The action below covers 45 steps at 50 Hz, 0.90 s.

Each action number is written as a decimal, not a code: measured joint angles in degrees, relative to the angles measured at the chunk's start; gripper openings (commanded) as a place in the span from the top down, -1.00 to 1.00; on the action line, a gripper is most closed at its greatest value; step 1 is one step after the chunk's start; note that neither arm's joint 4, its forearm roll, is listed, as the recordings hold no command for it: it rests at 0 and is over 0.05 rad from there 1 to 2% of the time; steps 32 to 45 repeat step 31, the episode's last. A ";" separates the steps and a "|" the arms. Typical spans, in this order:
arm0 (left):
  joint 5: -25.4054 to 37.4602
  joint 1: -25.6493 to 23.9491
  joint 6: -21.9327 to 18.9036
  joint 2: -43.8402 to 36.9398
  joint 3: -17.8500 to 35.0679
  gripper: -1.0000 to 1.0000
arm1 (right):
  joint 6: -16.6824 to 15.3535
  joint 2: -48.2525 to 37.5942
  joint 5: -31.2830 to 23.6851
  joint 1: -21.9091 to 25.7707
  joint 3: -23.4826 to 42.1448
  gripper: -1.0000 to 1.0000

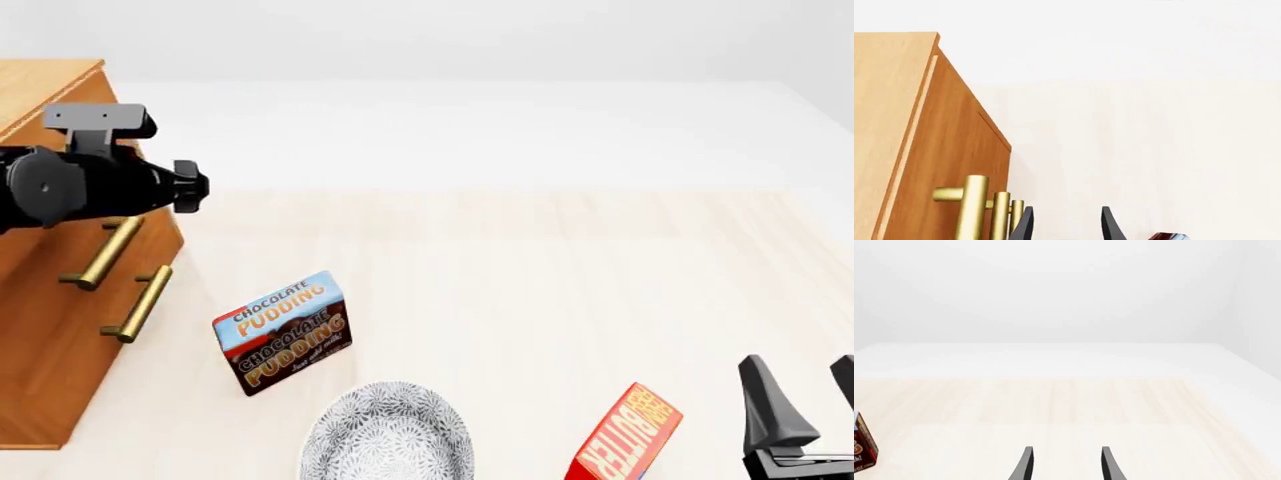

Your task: Put the butter at the front in the top drawer of the cabinet and close it.

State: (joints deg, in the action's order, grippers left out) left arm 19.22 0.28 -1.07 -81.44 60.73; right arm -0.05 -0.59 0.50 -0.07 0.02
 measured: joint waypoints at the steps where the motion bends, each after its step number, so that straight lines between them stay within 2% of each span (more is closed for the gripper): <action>1: 0.04 0.18 -0.04 0.05 0.00 -1.00 | 0.00 0.00 0.00 0.00 0.00 -1.00; 45: 1.74 0.54 -0.28 1.34 -0.09 -1.00 | -0.01 -0.01 0.01 0.00 0.00 -1.00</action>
